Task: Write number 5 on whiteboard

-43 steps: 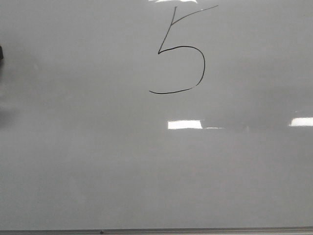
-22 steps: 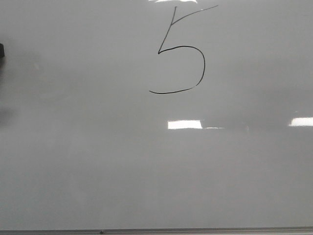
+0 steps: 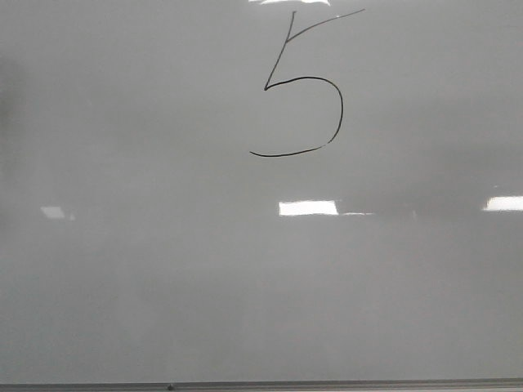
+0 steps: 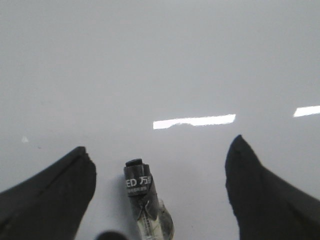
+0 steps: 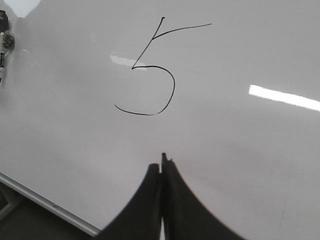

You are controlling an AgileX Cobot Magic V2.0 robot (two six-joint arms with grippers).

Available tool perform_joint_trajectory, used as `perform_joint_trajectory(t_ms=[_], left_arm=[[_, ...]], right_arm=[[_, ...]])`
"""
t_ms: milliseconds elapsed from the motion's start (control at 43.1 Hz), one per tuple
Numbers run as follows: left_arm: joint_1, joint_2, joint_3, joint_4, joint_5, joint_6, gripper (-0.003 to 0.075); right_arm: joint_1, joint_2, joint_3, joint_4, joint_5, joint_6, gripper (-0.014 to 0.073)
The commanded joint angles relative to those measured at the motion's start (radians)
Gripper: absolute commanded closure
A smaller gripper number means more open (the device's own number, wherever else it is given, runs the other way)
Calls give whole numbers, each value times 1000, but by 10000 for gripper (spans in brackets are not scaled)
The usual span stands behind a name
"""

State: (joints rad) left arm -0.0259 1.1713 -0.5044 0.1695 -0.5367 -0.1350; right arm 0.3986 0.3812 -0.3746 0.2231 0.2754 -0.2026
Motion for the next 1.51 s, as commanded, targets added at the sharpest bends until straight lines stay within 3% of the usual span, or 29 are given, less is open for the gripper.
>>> perform_joint_trajectory(t_ms=[0, 325, 626, 1113, 1275, 1484], left_arm=[[1, -164, -23, 24, 94, 2, 323], [-38, -618, -23, 25, 460, 0, 738], [-38, -846, -23, 18, 510, 0, 741], [-38, -858, -18, 7, 515, 2, 741], [-38, -932, 38, -199, 578, 240, 741], [-38, -1140, 191, -201, 729, 245, 741]], right_arm=[[-8, 3, -27, 6, -79, 1, 665], [-8, 3, -27, 6, -79, 1, 665], [-8, 3, -27, 6, -79, 1, 665], [-8, 3, -27, 6, -79, 1, 665], [-8, 3, -27, 6, -79, 1, 665], [-8, 3, -27, 6, -79, 1, 665]])
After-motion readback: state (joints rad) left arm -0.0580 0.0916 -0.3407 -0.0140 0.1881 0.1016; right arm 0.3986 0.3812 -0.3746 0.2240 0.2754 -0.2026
